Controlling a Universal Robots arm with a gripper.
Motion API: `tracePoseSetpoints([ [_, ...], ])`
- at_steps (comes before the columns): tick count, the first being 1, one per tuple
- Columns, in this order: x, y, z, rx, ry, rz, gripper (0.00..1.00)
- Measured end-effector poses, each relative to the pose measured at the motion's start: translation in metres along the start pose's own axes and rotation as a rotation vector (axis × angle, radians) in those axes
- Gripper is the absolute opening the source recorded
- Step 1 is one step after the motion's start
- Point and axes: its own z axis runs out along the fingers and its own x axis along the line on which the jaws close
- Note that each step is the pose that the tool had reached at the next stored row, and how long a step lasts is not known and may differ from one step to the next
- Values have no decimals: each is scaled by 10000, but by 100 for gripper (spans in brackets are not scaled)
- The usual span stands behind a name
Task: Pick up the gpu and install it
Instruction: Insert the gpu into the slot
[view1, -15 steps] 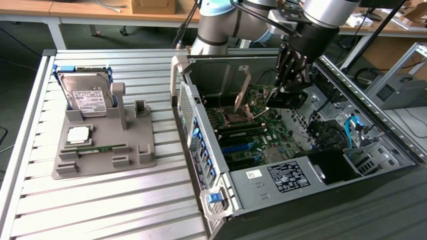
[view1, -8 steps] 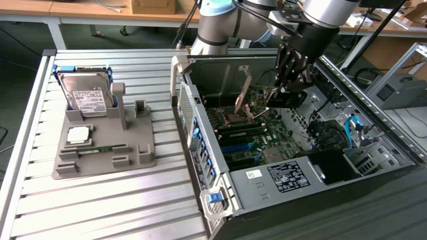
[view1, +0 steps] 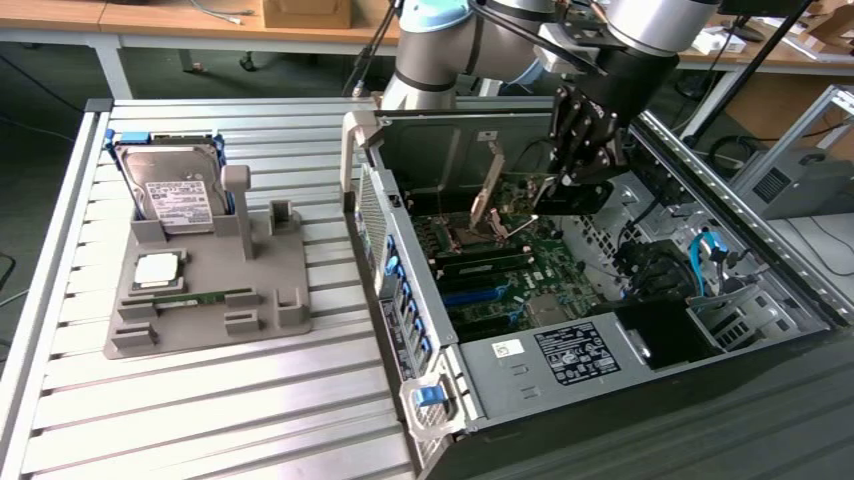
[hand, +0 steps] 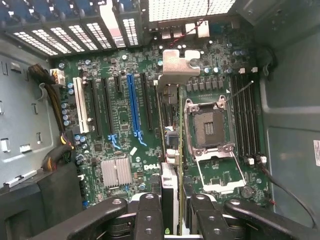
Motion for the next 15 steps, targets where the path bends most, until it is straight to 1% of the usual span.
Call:
tracePoseSetpoints([
  [15,0,0,0,-21,27,-867,27],
])
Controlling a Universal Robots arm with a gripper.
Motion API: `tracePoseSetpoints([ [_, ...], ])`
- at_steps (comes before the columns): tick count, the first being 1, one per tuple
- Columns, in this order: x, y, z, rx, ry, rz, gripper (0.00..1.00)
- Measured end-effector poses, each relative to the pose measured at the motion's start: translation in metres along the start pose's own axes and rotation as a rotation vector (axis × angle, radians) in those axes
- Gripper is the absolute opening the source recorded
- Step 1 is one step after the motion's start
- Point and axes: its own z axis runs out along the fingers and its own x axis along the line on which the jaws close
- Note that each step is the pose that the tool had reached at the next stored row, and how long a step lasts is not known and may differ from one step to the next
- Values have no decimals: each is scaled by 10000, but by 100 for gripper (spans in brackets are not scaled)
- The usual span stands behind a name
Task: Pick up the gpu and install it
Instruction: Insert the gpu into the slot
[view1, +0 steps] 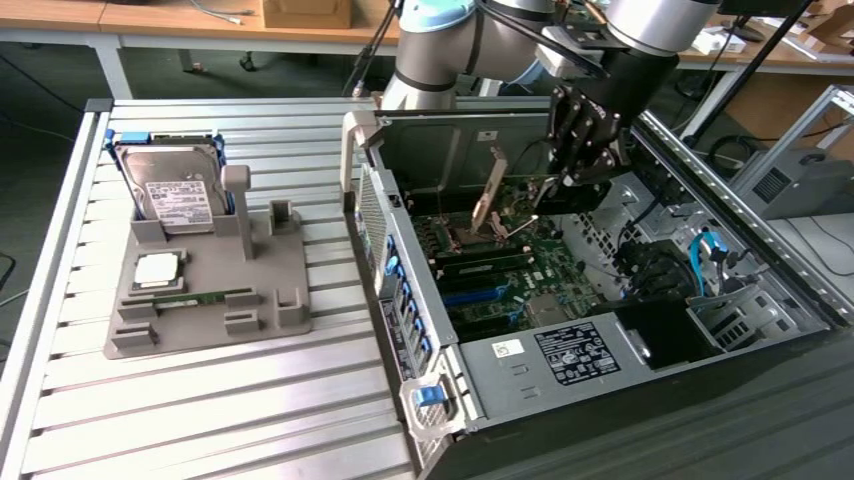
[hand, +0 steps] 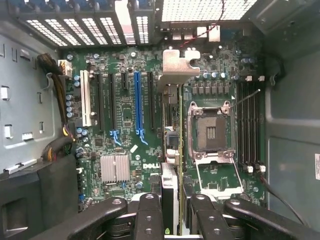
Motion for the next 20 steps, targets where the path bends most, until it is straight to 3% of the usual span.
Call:
tracePoseSetpoints([
  [20,0,0,0,-30,37,-1204,27],
])
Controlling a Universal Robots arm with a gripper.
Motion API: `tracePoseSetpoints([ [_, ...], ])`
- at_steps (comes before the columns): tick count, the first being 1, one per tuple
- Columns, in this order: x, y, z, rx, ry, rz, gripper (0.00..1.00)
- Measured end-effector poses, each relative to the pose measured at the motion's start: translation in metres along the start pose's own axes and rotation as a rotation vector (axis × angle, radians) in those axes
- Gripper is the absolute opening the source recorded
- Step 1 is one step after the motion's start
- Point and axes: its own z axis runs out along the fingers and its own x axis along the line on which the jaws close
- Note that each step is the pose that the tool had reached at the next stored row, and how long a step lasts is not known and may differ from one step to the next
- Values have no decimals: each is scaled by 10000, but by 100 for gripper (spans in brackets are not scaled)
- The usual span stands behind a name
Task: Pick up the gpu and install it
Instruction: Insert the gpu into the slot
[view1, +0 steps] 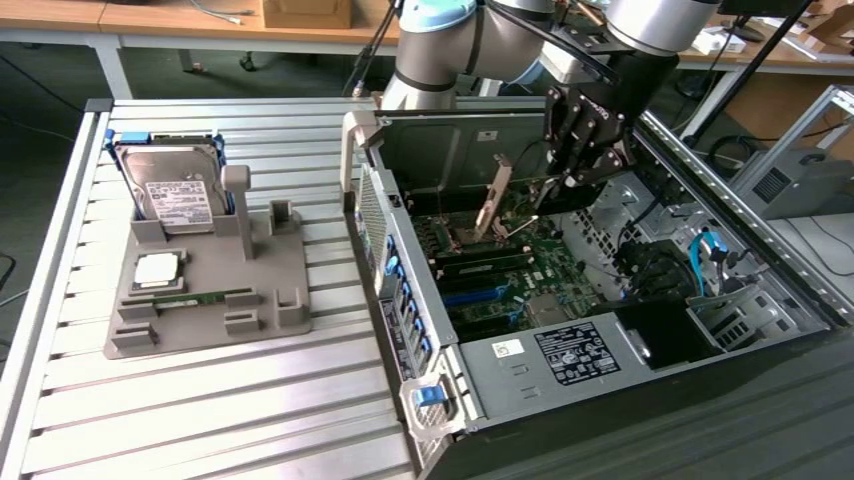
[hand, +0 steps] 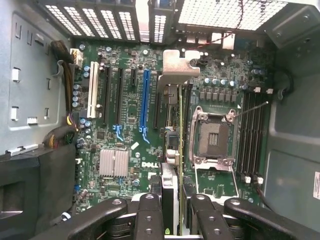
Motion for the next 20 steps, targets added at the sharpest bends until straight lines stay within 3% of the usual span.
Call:
tracePoseSetpoints([
  [12,0,0,0,-21,26,-836,27],
  [17,0,-1,0,-22,28,-861,27],
  [20,0,-1,4,-13,18,-509,27],
])
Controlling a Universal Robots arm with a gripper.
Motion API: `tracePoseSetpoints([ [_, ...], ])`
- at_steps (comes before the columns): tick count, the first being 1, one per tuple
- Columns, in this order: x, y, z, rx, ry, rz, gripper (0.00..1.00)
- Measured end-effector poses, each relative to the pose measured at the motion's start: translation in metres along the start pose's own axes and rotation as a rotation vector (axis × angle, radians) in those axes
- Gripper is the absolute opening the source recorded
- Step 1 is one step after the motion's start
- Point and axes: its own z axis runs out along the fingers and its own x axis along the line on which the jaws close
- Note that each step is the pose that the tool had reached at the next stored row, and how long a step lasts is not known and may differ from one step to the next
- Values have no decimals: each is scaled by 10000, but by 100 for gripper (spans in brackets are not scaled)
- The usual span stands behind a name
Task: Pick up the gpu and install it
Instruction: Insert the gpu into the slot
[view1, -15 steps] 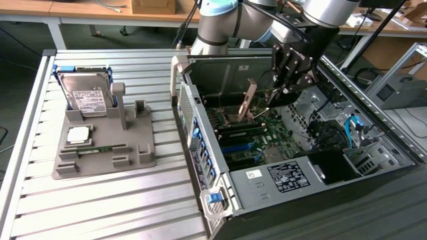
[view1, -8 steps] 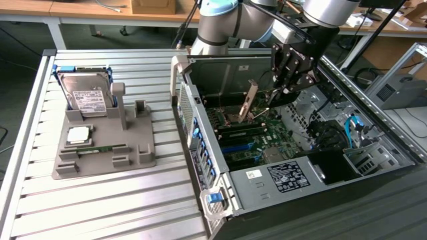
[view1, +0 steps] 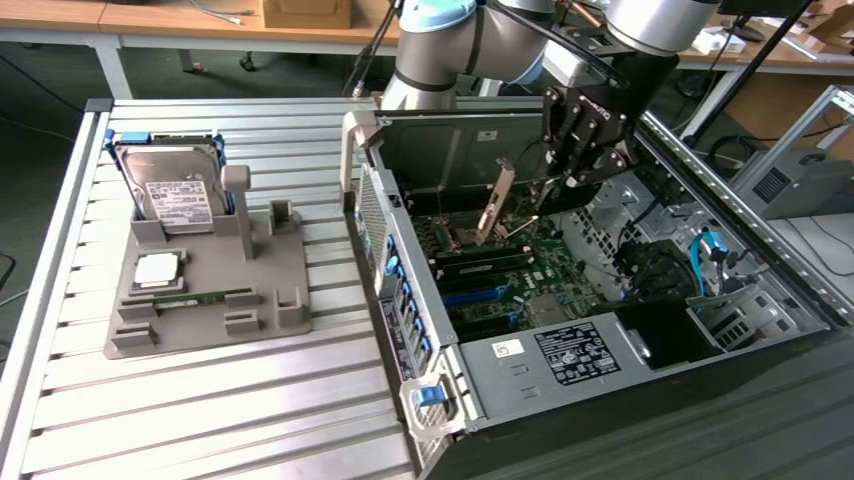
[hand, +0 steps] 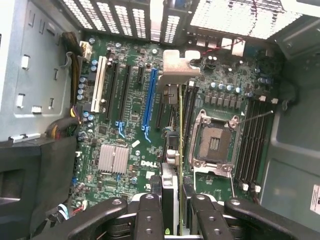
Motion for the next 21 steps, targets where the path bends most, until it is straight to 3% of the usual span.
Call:
tracePoseSetpoints([
  [5,1,0,13,23,-29,943,27],
  [12,10,1,21,60,-249,1595,27],
  [21,65,9,41,61,-246,1642,27],
])
